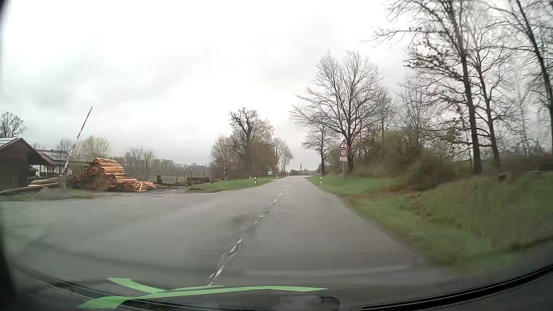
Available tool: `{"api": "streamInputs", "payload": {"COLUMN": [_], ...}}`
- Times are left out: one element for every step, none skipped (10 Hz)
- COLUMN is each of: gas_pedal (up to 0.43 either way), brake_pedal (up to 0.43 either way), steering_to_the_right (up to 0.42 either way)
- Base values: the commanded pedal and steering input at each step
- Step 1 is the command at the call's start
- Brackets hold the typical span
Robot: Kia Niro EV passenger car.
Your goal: Follow the waypoints while adhering to traffic rules and regulations
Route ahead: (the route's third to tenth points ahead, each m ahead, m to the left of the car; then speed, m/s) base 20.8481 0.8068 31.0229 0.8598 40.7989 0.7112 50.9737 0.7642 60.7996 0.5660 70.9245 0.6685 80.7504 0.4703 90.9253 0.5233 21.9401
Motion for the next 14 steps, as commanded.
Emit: {"api": "streamInputs", "payload": {"gas_pedal": [0.098,0.098,0.098,0.098,0.098,0.11,0.118,0.13,0.138,0.169,0.169,0.177,0.189,0.189], "brake_pedal": [0.0,0.0,0.0,0.0,0.0,0.0,0.0,0.0,0.0,0.0,0.0,0.0,0.0,0.0], "steering_to_the_right": [0.0,0.0,0.003,0.004,0.004,0.003,0.003,0.003,0.003,0.003,0.004,0.003,0.004,0.003]}}
